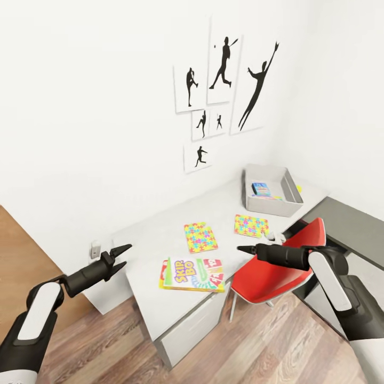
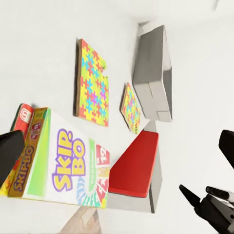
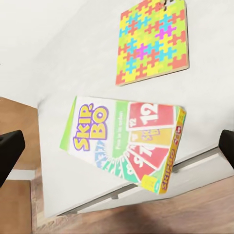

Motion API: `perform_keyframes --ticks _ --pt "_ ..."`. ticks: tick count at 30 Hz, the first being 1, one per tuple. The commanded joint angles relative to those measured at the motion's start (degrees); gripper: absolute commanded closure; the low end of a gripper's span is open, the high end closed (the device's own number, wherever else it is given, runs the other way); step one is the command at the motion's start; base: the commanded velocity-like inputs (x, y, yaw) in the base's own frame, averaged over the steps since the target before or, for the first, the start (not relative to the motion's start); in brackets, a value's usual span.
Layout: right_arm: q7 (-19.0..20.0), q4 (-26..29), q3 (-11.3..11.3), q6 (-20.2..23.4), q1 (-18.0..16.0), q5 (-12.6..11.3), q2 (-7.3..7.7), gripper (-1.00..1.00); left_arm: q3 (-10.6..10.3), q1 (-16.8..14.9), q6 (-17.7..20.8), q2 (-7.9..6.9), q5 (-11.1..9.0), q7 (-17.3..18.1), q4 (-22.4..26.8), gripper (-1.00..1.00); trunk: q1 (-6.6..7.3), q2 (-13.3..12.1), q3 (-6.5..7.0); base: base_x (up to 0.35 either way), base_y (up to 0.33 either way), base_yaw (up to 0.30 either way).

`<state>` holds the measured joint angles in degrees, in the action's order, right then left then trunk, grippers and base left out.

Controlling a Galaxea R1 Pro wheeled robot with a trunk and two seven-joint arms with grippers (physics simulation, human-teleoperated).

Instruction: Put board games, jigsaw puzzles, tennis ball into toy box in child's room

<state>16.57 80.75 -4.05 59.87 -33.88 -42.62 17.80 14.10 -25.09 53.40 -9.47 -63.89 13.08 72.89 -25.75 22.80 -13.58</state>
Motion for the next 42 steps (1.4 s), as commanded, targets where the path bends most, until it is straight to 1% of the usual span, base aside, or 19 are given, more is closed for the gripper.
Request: perform_keyframes --ticks 1,2,5,6,10,11,13,14,16,17,19,22,23,26,31,42 --pt "0.58 -0.12 -0.04 0.13 -0.04 0.58 0.0 -1.0 0.07 -0.13 0.12 0.11 0.94 0.4 -0.54 -1.0 -0.03 0.11 -0.11 0.0 0.084 0.0" --pt "0.58 -0.12 -0.04 0.13 -0.04 0.58 0.0 -1.0 0.07 -0.13 0.12 0.11 0.94 0.4 -0.54 -1.0 -0.03 0.11 -0.11 0.0 0.084 0.0" --pt "0.53 -1.4 -0.04 0.13 -0.07 0.55 -0.06 -1.0 0.0 -0.31 -0.54 0.43 2.97 0.37 -1.97 -1.0 -0.03 0.11 -0.11 0.0 0.054 0.0" --pt "0.53 -1.4 -0.04 0.13 -0.07 0.55 -0.06 -1.0 0.0 -0.31 -0.54 0.43 2.97 0.37 -1.97 -1.0 -0.03 0.11 -0.11 0.0 0.043 0.0" --pt "0.56 -5.33 0.12 0.13 -0.54 0.54 -0.05 -1.0 -0.33 -1.15 -2.15 0.73 5.27 0.32 -4.6 -1.0 -0.03 0.11 -0.11 0.0 0.025 0.0" --pt "0.59 -7.03 0.18 0.13 -0.82 0.56 -0.05 -1.0 -0.84 -2.21 -3.03 0.97 6.18 0.32 -6.99 -1.0 -0.03 0.11 -0.11 0.0 0.011 0.0" --pt "0.65 -8.13 0.21 0.13 -1.02 0.58 -0.05 -1.0 -1.89 -3.53 -4.1 1.54 7.37 0.34 -10.13 -1.0 -0.03 0.11 -0.11 0.0 0.008 0.0" --pt "0.65 -8.13 0.21 0.13 -1.02 0.58 -0.05 -1.0 -1.89 -3.53 -4.1 1.54 7.37 0.34 -10.13 -1.0 -0.03 0.11 -0.11 0.0 0.007 0.0" --pt "0.68 -8.82 0.25 0.13 -1.14 0.59 -0.05 -1.0 -3.21 -4.92 -5.66 2.25 8.84 0.36 -13.59 -1.0 -0.03 0.11 -0.11 0.0 0.005 0.0" --pt "0.68 -8.82 0.25 0.13 -1.14 0.59 -0.05 -1.0 -3.21 -4.92 -5.66 2.25 8.84 0.36 -13.59 -1.0 -0.03 0.11 -0.11 0.0 0.005 0.0" --pt "0.7 -9.24 0.29 0.13 -1.22 0.6 -0.04 -1.0 -4.53 -6.26 -7.57 2.89 10.25 0.43 -16.74 -1.0 -0.03 0.11 -0.11 0.0 0.003 0.0" --pt "0.72 -9.61 0.34 0.13 -1.29 0.61 0.0 -1.0 -6.14 -7.89 -9.67 3.49 11.61 0.62 -20.1 -1.0 -0.03 0.11 -0.11 0.0 0.002 0.0" --pt "0.72 -9.61 0.34 0.13 -1.29 0.61 0.0 -1.0 -6.14 -7.89 -9.67 3.49 11.61 0.62 -20.1 -1.0 -0.03 0.11 -0.11 0.0 0.002 0.0" --pt "0.73 -9.76 0.36 0.13 -1.33 0.61 0.02 -1.0 -7.15 -8.78 -10.76 3.77 12.31 0.74 -21.94 -1.0 -0.03 0.11 -0.11 0.008 0.001 0.0" --pt "0.79 -9.63 0.34 0.13 -1.29 0.61 0.04 -1.0 -7.77 -9.34 -11.46 3.92 12.77 0.94 -23.12 -1.0 -0.03 0.11 -0.11 0.065 0.001 0.0" --pt "0.84 -7.76 0.23 0.13 -0.94 0.55 0.09 -1.0 -8.12 -9.66 -12.42 3.99 13.25 1.05 -24.83 -1.0 -0.03 0.11 -0.11 0.192 0.0 0.0"
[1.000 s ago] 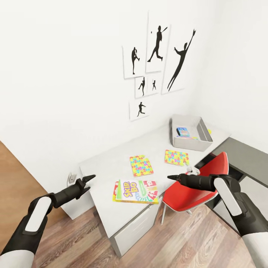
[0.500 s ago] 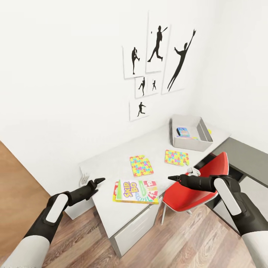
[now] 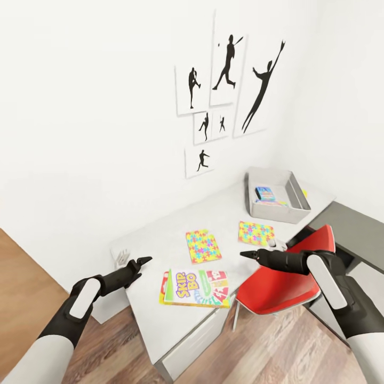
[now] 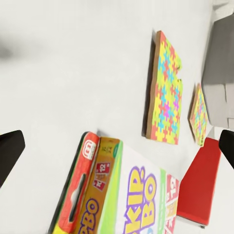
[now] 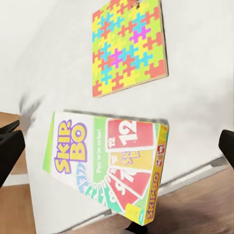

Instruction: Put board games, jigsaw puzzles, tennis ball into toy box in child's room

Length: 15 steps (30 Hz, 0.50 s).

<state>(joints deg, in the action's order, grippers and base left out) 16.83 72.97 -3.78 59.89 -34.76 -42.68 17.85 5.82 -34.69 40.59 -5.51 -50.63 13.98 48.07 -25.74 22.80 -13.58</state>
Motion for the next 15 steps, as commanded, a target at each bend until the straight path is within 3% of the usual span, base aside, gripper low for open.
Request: perform_keyframes --ticks 1,15 --pt "0.6 0.26 -0.03 0.11 -0.02 0.6 0.07 -1.0 0.18 -0.06 0.31 -0.01 0.03 0.16 -0.32 -1.0 -0.05 0.12 -0.11 0.108 0.0 0.0" --pt "0.6 1.27 -0.14 0.11 0.15 0.41 0.1 -1.0 0.17 -0.87 -4.01 -0.29 0.17 0.25 -8.85 -1.0 -0.05 0.12 -0.11 0.028 0.0 0.0"
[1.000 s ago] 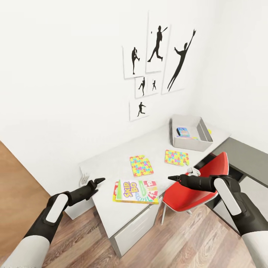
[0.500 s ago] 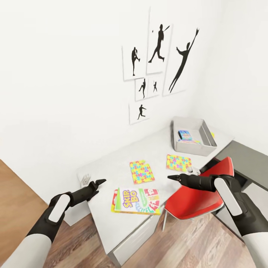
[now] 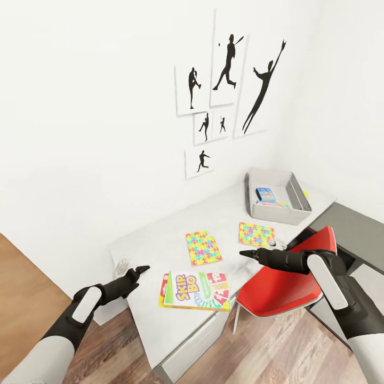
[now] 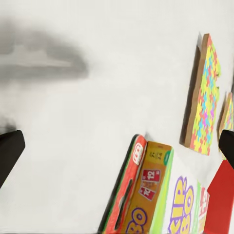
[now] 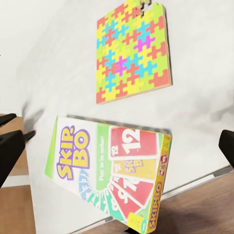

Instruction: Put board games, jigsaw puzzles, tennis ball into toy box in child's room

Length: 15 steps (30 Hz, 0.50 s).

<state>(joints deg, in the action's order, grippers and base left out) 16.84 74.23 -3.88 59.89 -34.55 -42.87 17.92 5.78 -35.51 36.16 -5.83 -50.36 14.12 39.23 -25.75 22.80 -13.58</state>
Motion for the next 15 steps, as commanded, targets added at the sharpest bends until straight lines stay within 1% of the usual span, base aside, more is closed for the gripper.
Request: perform_keyframes --ticks 1,15 --pt "0.56 0.02 -0.06 0.11 -0.06 0.64 0.02 -1.0 0.19 -0.11 0.35 0.1 -0.09 0.11 -0.63 -1.0 -0.03 0.12 -0.11 0.002 0.0 0.0" --pt "0.49 0.07 -0.26 0.11 -0.09 0.78 -0.09 -1.0 0.04 -0.33 -0.97 0.44 -0.12 0.11 -5.12 -1.0 -0.03 0.12 -0.11 0.001 0.0 0.0"
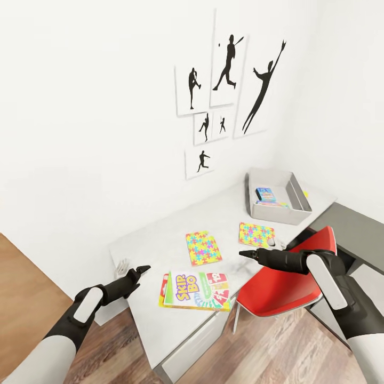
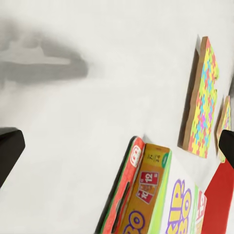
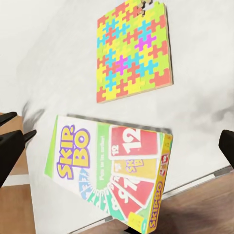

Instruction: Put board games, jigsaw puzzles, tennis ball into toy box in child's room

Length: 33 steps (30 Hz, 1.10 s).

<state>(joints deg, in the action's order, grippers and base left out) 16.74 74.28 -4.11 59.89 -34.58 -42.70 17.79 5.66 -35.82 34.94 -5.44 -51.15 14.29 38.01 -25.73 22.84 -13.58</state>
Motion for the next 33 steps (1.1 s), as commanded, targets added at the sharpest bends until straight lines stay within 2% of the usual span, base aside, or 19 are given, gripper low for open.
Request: perform_keyframes --ticks 1,12,23,33 --pt "0.58 0.03 -0.02 0.11 -0.05 0.61 0.04 -1.0 0.15 -0.01 0.13 0.08 0.66 -0.05 -4.13 -1.0 -0.05 0.08 -0.12 0.0 0.0 0.0" --pt "0.58 0.12 0.06 0.11 -0.05 0.6 0.05 -1.0 0.14 -0.06 -0.24 0.55 0.65 -0.05 -4.9 -1.0 -0.05 0.08 -0.12 0.0 0.0 -0.018" --pt "0.58 0.16 0.25 0.11 -0.05 0.6 0.09 -1.0 0.14 -0.13 -0.3 1.27 0.69 -0.12 -5.29 -1.0 -0.05 0.08 -0.12 0.0 0.0 -0.18" --pt "0.58 0.16 0.39 0.11 -0.05 0.6 0.06 -1.0 0.14 -0.19 -0.31 1.37 0.67 -0.14 -5.83 -1.0 -0.05 0.08 -0.12 0.0 0.0 -0.075"
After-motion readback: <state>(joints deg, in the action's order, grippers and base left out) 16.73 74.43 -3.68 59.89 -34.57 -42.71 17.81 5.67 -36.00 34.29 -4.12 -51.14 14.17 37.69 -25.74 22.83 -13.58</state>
